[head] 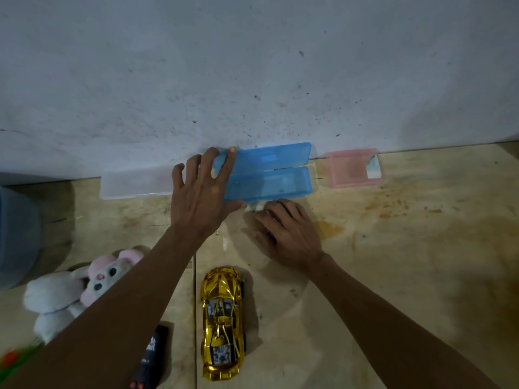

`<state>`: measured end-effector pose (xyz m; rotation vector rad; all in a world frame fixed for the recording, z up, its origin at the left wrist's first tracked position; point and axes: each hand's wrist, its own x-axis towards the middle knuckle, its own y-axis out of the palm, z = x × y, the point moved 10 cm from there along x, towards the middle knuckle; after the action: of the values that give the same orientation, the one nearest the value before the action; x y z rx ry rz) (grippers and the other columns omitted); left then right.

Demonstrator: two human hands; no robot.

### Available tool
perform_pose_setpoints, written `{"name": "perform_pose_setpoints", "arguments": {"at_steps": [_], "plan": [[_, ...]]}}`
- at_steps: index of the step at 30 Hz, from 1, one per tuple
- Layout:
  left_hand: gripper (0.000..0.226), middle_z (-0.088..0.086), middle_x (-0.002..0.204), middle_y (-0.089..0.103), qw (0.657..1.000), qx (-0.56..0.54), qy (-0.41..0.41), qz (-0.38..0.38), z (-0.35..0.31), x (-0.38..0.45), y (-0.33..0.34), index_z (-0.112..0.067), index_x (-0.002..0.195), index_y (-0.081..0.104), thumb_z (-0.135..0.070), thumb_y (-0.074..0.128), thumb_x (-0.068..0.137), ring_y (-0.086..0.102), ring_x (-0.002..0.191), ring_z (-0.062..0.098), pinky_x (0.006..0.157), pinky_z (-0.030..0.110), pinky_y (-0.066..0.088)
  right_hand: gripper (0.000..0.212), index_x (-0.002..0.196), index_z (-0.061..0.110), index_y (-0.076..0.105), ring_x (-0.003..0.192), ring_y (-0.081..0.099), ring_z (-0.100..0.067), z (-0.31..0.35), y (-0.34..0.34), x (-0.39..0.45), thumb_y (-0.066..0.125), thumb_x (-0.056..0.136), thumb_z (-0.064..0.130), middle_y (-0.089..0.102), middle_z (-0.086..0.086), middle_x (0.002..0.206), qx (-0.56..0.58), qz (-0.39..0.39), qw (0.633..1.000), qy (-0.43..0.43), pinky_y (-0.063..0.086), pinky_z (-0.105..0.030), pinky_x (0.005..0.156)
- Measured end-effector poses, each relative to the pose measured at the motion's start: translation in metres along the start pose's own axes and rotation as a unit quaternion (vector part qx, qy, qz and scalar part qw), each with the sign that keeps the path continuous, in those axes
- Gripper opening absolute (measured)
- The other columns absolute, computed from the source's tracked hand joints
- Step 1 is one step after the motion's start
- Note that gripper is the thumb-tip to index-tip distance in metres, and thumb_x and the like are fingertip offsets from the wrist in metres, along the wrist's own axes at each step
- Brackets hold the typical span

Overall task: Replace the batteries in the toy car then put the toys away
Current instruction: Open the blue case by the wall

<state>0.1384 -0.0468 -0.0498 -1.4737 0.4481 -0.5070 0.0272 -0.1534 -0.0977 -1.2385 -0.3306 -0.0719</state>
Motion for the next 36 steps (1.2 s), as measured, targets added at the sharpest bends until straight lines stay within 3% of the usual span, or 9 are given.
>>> {"name": "perform_pose_setpoints", "arguments": {"at_steps": [7,31,36], "plan": [[0.108,0.019,0.147,0.041,1.0,-0.002,-0.003,0.003,0.0,-0.001,0.001,-0.017,0.157,0.029,-0.063,0.077,0.072,0.043,0.126,0.041,0.101,0.061,0.038,0.039,0.124,0.015,0.064,0.114,0.055,-0.032,0.0,0.004,-0.002,0.055,0.096,0.041,0.061,-0.011,0.125,-0.03,0.03,0.999,0.005,0.043,-0.045,0.09],[0.108,0.019,0.145,0.042,1.0,-0.004,0.001,-0.012,-0.002,-0.001,0.0,-0.017,0.156,0.032,-0.06,0.081,0.071,0.044,0.125,0.041,0.101,0.062,0.039,0.048,0.121,0.015,0.069,0.116,0.057,-0.033,-0.009,-0.006,-0.009,0.061,0.093,0.054,0.065,-0.011,0.125,-0.028,-0.04,0.998,0.038,0.044,-0.046,0.094],[0.107,0.019,0.145,0.043,1.0,-0.004,0.002,-0.014,-0.002,0.0,-0.001,-0.017,0.156,0.033,-0.059,0.081,0.071,0.044,0.125,0.04,0.101,0.062,0.04,0.047,0.122,0.013,0.065,0.115,0.057,-0.032,-0.028,-0.04,0.002,0.043,0.101,0.049,0.064,-0.013,0.125,0.032,-0.108,0.988,0.11,0.044,-0.045,0.096]]}}
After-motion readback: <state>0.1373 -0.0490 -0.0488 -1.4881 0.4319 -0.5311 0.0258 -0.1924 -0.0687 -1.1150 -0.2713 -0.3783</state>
